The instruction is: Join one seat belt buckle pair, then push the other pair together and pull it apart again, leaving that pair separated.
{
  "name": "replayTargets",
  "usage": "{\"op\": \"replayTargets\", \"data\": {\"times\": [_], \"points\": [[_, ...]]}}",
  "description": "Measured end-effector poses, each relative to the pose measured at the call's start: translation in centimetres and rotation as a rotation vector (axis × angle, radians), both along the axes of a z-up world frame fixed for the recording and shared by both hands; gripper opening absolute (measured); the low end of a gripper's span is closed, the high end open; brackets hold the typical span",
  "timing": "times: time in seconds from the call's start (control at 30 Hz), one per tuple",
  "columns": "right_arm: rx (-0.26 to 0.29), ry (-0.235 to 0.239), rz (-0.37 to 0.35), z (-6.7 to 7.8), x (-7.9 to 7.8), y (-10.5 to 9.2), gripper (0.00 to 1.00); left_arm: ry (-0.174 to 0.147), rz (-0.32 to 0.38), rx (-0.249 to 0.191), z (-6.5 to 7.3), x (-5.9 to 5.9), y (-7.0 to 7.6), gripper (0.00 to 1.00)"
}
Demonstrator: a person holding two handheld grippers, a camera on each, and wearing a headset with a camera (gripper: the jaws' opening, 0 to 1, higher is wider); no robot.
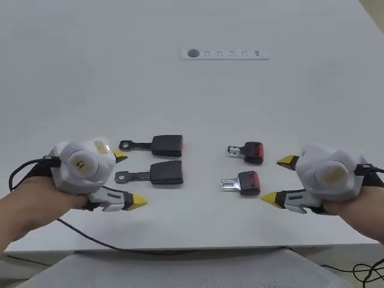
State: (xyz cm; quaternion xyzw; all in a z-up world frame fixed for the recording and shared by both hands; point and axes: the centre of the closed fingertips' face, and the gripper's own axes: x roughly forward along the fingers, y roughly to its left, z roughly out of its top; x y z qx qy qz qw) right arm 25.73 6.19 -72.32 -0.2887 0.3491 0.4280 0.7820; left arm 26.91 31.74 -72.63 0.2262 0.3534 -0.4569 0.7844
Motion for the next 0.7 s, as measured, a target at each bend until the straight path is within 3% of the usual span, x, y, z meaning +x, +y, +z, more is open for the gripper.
{"op": "replayTargets", "data": {"times": [0.37,0.53,0.7], "points": [[-0.06,0.026,0.151,-1.2,1.0,1.9,0.46,0.017,-0.105,0.045,-1.1,1.2,-2.0,0.6],[-0.086,0.061,0.232,-2.1,0.7,2.4,0.39,0.048,-0.15,0.056,-1.4,1.3,-2.7,0.57],[-0.113,0.064,0.266,-3.0,1.1,2.6,0.38,0.053,-0.173,0.067,-1.9,2.0,-3.2,0.56]]}}
